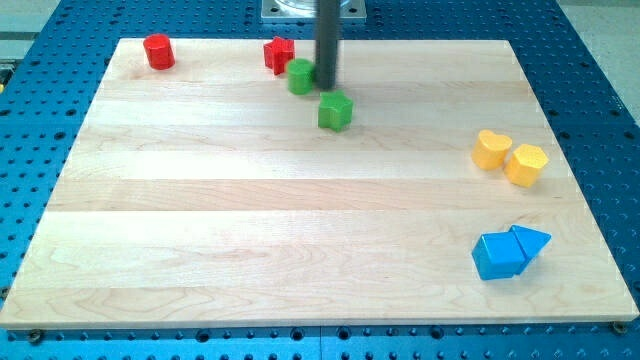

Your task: Place the green circle and the red star at the top center of the board

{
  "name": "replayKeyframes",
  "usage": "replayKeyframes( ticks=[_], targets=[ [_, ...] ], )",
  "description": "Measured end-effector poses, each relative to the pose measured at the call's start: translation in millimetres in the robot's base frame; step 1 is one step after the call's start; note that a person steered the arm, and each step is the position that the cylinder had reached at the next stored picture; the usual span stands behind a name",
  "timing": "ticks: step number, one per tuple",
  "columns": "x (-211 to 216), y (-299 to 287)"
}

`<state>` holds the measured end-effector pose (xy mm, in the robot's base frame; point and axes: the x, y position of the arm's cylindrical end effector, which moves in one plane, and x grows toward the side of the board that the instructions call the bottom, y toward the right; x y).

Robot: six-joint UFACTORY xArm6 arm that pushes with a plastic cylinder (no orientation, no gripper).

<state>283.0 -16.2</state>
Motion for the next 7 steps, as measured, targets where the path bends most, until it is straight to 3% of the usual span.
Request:
replayKeyframes(
  ticks=[1, 2, 3, 4, 5, 6, 7],
  targets=[
    [-5, 5],
    [-58, 38],
    [-76, -13],
    [-47, -98],
    [35, -157],
    [105, -144],
    [85, -101]
  ],
)
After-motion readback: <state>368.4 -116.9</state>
